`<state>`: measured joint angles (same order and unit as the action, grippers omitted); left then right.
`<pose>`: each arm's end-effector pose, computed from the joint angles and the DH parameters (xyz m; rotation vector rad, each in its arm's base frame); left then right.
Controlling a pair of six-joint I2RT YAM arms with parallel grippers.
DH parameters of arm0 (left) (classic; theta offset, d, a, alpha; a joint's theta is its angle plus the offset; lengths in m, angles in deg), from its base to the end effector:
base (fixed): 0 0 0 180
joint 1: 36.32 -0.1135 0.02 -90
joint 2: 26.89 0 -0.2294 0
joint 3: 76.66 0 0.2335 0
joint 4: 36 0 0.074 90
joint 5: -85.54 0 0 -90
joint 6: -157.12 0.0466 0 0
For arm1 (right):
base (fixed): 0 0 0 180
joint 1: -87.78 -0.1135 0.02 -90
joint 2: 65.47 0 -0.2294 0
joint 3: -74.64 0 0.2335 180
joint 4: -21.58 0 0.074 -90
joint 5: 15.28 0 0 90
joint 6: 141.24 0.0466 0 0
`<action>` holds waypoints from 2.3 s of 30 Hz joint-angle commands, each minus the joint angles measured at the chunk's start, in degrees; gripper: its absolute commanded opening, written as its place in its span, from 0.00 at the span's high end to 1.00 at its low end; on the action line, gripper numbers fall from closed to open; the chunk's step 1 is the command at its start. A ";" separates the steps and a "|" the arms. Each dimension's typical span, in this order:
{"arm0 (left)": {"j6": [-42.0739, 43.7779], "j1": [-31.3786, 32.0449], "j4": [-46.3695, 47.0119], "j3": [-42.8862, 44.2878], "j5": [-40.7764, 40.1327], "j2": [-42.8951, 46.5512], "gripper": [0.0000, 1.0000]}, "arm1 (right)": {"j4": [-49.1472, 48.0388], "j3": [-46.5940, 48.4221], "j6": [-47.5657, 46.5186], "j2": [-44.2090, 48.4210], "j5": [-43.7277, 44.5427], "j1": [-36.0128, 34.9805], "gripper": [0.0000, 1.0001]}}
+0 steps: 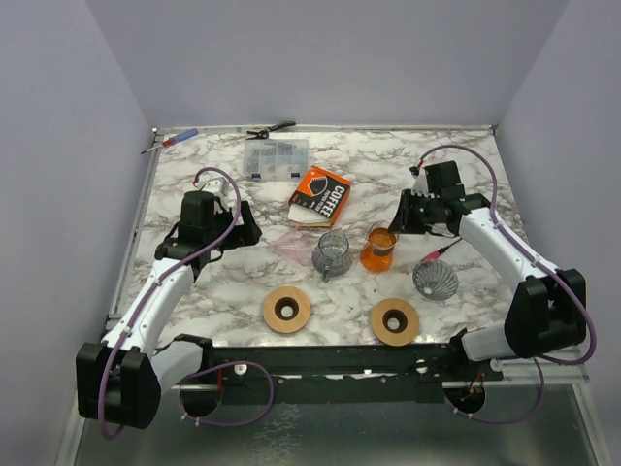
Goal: Place the coffee filter in the dripper
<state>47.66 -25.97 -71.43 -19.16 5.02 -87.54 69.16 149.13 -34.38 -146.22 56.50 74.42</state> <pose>0.2293 -0.0497 0.2258 -0.0901 2.2730 -0.4636 0.2739 0.0800 0.2190 -0.0555 2.5498 0.6110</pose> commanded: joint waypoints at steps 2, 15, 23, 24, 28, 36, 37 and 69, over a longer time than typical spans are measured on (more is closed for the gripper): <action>-0.22 0.02 -0.73 -0.60 -0.82 -0.09 0.01 | 0.08 3.62 -1.82 -2.20 7.01 -0.34 0.79; -0.27 0.02 -0.69 -0.55 -0.78 -0.07 0.01 | -0.35 8.33 -2.80 -4.31 24.08 -0.26 0.85; -0.14 0.04 -0.68 -0.60 -1.35 0.67 0.01 | -0.81 11.41 -1.56 -7.39 26.47 1.47 0.85; -0.14 0.02 -0.65 -0.53 -1.24 0.62 0.01 | -0.68 11.95 -1.49 -7.46 26.80 1.66 0.85; -0.20 0.04 -0.72 -0.42 -0.95 0.42 0.01 | 0.38 14.31 -1.89 -7.33 24.92 1.92 0.83; -0.34 -1.05 -0.26 1.49 2.50 -0.92 0.01 | -1.10 10.80 -1.35 0.74 20.09 1.93 0.31; -0.63 -1.07 -0.02 1.73 2.65 -1.27 0.01 | -1.69 10.13 -1.11 2.04 19.31 1.98 0.29; -32.75 28.30 -13.79 -10.11 -23.51 1.20 0.18 | -10.10 -7.71 5.73 17.06 -5.99 1.95 0.17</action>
<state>21.30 -3.34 -78.97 -29.02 -9.39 -88.00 61.10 142.40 -29.24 -128.12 53.01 76.19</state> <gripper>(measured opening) 0.820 0.825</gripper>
